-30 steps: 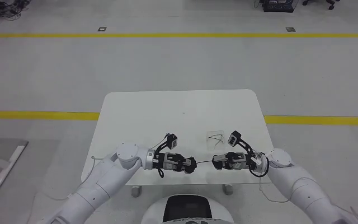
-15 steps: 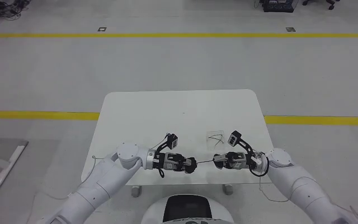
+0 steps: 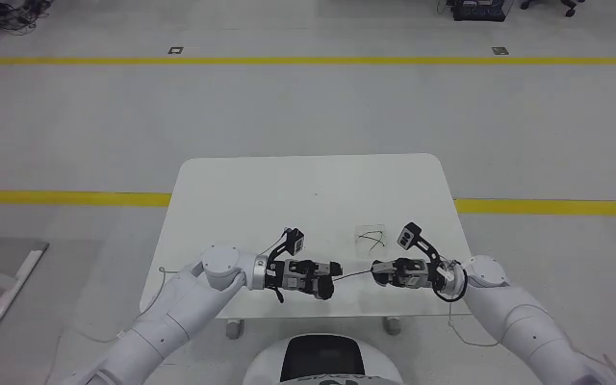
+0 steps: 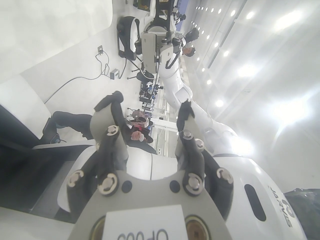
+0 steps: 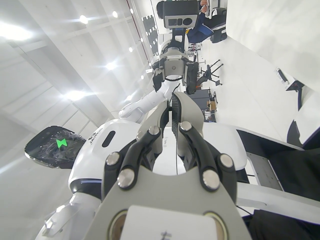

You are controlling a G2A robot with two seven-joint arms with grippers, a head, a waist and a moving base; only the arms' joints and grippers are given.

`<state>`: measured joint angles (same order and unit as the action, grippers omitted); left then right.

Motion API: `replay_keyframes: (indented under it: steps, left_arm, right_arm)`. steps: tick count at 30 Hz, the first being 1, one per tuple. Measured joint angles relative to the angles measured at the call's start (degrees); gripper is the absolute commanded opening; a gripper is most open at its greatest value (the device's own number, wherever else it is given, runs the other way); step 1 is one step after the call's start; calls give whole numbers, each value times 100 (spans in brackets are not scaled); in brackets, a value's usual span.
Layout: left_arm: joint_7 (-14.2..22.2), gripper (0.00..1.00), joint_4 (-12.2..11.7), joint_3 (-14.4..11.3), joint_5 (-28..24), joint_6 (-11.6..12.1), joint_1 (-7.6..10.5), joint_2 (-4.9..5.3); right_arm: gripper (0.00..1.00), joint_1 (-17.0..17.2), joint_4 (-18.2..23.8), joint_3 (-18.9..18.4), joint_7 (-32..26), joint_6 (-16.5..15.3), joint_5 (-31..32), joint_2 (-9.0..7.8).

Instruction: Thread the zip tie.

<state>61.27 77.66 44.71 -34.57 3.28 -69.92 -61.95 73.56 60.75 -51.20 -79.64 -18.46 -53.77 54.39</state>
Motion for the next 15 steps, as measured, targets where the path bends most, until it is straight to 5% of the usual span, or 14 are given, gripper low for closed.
replay_keyframes:
  steps: [11,15]
  left_arm:
    - [0,100,0,0,0,0,0,0]
    - [-216,100,167,-120,29,-18,-4,-41]
  right_arm:
    - [0,3,8,0,3,9,-13,-1]
    - [0,85,78,-79,142,6,-90,10]
